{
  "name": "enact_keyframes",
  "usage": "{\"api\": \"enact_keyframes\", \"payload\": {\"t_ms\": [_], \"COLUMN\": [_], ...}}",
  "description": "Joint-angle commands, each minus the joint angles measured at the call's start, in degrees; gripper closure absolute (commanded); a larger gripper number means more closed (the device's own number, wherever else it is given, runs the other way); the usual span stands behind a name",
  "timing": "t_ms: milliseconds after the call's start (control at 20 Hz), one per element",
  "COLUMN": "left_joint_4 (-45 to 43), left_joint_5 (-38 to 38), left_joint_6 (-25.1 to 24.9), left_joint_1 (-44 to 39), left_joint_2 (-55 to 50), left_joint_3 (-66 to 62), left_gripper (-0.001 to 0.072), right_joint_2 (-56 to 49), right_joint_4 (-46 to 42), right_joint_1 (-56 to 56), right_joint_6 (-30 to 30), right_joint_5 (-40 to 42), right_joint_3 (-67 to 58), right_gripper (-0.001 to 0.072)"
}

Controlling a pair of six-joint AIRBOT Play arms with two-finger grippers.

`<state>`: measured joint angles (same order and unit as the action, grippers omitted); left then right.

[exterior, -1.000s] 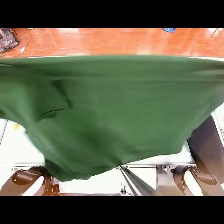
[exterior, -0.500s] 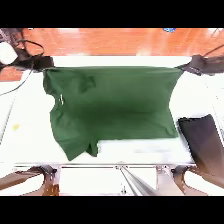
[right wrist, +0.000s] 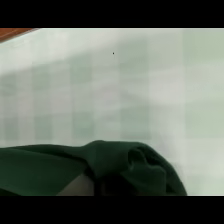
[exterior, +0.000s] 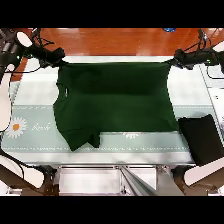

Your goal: Fold the shirts.

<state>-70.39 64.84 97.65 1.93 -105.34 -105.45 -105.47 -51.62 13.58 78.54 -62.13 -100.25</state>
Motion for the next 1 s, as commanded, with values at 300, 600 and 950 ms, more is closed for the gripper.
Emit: {"api": "enact_keyframes", "payload": {"t_ms": [300, 600, 950], "left_joint_4": [-1.68, -6.12, -5.97], "left_joint_5": [18.84, 25.20, 24.17], "left_joint_6": [-9.18, -10.19, -9.38], "left_joint_1": [-1.95, -1.38, -1.81], "left_joint_2": [1.77, 1.86, 1.20], "left_joint_3": [6.45, 8.35, 12.31], "left_gripper": [0.0688, 0.0688, 0.0629], "right_joint_2": [-1.86, -1.88, -3.15], "right_joint_4": [-5.99, -13.29, -13.22], "right_joint_1": [2.67, 2.67, 2.27], "right_joint_6": [0.04, 0.50, 2.80], "right_joint_5": [-17.42, -22.01, -22.25], "right_joint_3": [0.31, 2.19, 2.49], "right_gripper": [0.0689, 0.0689, 0.0372]}}
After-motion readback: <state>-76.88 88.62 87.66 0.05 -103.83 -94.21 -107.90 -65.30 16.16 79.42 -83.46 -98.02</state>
